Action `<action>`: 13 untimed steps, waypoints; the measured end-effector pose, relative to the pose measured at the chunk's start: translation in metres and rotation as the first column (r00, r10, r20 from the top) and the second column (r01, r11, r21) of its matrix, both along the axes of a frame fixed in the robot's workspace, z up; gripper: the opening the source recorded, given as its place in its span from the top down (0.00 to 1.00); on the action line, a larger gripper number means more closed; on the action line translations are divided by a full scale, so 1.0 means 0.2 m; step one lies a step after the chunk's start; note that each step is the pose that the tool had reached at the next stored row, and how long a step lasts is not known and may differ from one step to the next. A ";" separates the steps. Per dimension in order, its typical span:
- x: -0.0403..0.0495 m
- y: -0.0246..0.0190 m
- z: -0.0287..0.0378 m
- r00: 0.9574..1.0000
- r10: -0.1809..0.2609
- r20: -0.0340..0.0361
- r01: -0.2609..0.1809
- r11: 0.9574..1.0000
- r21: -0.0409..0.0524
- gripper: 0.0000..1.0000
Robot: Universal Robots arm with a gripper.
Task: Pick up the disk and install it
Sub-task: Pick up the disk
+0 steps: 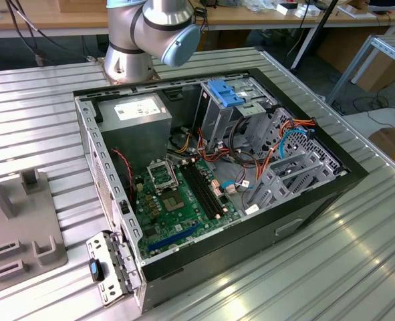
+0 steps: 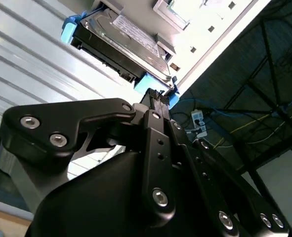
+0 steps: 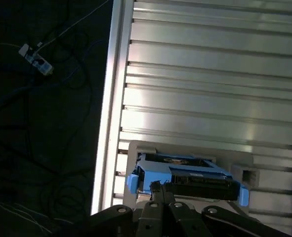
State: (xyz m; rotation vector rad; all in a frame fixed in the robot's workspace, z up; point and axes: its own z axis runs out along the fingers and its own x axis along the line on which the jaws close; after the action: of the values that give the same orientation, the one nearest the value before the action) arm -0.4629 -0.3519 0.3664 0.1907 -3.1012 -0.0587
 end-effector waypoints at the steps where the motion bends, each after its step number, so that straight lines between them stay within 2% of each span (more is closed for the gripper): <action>1: 0.000 0.000 -0.001 1.000 0.032 0.000 -0.032 1.000 0.000 0.89; 3: 0.000 0.000 -0.001 0.997 0.074 0.000 -0.074 0.997 0.000 0.89; 4: 0.000 0.000 -0.002 0.995 0.103 0.000 -0.103 0.995 0.000 0.89; 6: 0.000 0.000 -0.003 0.985 0.175 0.000 -0.175 0.985 0.000 0.89; 8: 0.000 0.000 -0.004 0.977 0.213 0.000 -0.213 0.977 0.000 0.89; 11: 0.000 0.000 -0.006 0.955 0.295 0.000 -0.295 0.955 0.000 0.89; 13: 0.000 0.000 -0.006 0.944 0.329 0.000 -0.329 0.944 0.000 0.89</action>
State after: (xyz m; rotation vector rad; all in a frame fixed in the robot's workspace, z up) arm -0.4629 -0.3520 0.3651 0.7042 -3.0204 -0.0489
